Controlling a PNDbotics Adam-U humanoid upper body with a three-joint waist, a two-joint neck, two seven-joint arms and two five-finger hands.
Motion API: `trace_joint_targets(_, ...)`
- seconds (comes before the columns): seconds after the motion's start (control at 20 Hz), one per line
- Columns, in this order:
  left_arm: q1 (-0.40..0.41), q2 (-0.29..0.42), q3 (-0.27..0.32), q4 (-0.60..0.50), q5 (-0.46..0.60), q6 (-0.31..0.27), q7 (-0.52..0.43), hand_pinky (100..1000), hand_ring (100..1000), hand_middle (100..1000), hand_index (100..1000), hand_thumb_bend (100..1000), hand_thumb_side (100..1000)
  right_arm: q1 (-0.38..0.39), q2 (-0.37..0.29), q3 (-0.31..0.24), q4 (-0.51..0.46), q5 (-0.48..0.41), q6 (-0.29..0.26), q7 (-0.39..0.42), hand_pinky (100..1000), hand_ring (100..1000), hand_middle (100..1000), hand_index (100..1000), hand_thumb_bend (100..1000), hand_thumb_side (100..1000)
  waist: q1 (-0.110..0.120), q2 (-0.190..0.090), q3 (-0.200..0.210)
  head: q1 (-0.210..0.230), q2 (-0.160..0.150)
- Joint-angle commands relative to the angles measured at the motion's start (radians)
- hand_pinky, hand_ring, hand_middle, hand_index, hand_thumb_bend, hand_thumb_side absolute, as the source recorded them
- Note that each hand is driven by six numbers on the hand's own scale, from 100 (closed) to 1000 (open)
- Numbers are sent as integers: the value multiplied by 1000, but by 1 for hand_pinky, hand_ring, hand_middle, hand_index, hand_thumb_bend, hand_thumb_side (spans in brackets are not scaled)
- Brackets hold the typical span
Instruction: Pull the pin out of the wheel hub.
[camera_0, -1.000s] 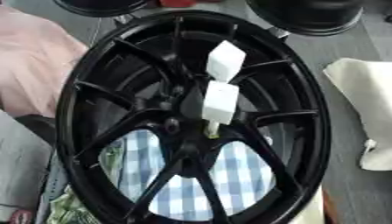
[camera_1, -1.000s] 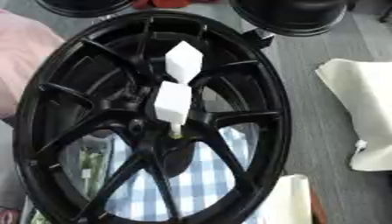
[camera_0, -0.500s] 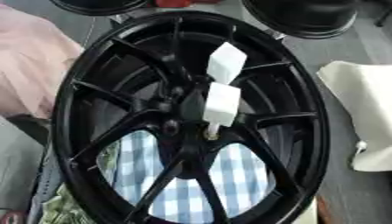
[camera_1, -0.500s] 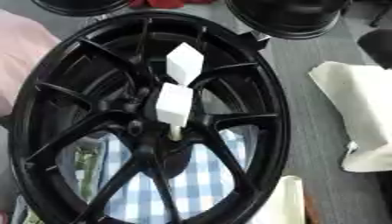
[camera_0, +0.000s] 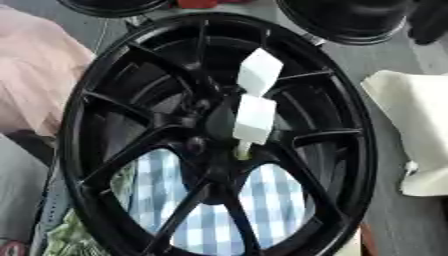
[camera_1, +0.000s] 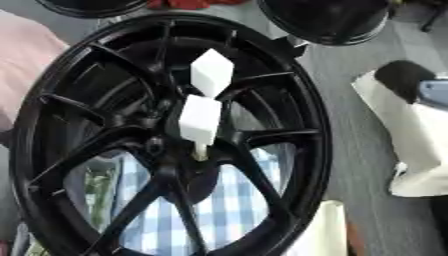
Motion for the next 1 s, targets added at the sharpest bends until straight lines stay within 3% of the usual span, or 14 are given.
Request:
trace_joint_targets(0.05,-1,29,6,-21,2,2,-1,755,760,660,755,217,785,-33,3,13,-6,8,20,29,841,820,741,797,100,507,3,-19,0,-4,-15)
trace_joint_targets(0.35,-1,26,3,-21,5,5,-4,755,761,660,755,217,789,-75,46,46,10,18,63,40,846,827,754,816,100,495,6,-19,0,-7,-13)
trace_joint_targets(1.0,-3,17,3,-21,8,6,-4,756,758,661,755,215,793,-194,198,106,186,119,126,-29,859,849,780,857,100,363,2,-13,16,-19,-11)
